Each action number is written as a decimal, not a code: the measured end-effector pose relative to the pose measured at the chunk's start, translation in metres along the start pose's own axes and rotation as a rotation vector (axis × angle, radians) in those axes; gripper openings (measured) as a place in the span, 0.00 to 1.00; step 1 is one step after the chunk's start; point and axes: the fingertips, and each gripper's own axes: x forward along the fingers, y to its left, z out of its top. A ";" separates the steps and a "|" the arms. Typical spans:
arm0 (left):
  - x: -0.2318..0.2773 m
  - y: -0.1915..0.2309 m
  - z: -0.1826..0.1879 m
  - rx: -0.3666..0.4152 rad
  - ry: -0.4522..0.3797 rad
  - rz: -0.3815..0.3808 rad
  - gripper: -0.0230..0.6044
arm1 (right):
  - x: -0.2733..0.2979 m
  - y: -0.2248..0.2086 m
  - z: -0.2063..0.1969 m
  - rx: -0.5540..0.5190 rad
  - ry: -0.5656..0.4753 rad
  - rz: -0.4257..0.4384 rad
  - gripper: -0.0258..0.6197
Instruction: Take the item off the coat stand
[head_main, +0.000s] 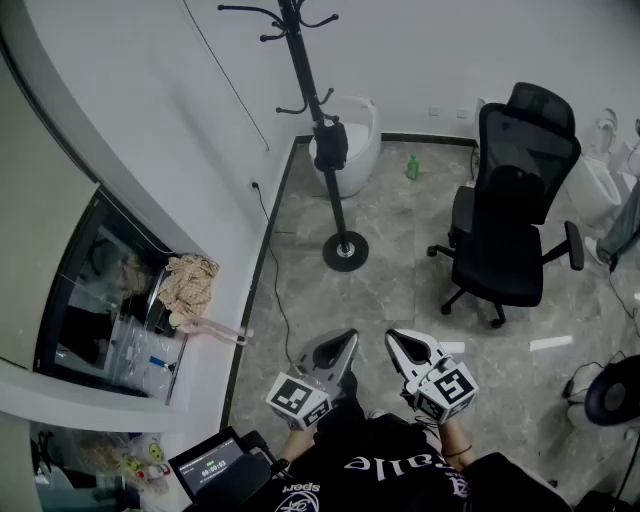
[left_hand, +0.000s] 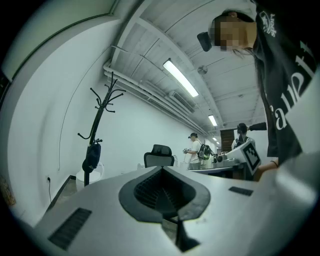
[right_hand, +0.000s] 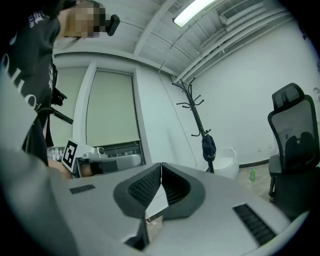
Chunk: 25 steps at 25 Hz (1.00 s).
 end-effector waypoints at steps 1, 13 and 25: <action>0.004 0.006 0.000 0.000 0.002 -0.002 0.04 | 0.005 -0.004 0.001 -0.001 0.001 0.000 0.07; 0.055 0.137 0.025 0.027 -0.014 -0.050 0.04 | 0.127 -0.070 0.018 -0.005 0.010 -0.073 0.07; 0.074 0.326 0.055 -0.009 -0.023 -0.057 0.04 | 0.298 -0.109 0.043 -0.020 0.000 -0.146 0.07</action>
